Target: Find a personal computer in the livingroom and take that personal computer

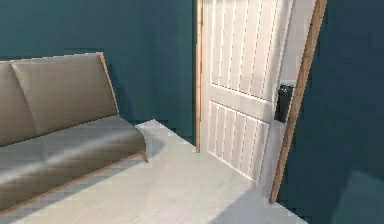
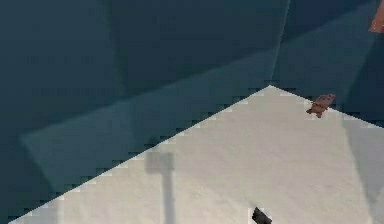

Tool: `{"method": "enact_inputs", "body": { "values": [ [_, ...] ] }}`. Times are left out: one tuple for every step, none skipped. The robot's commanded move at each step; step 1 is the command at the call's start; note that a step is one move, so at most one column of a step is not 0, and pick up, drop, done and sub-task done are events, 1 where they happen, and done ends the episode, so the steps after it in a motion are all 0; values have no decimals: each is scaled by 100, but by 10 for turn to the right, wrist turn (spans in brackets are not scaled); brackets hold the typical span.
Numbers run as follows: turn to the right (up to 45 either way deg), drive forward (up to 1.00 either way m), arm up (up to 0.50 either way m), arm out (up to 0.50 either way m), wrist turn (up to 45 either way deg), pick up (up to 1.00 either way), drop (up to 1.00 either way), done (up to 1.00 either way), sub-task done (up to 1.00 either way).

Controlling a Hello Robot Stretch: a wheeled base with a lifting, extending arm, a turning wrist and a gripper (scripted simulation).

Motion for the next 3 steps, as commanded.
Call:
{"method": "enact_inputs", "body": {
  "values": [
    [-390, 0, 0, 0, 0, 0, 0, 0, 0],
    [0, 75, 0, 0, 0, 0, 0, 0, 0],
    [-450, 0, 0, 0, 0, 0, 0, 0, 0]
  ]
}}
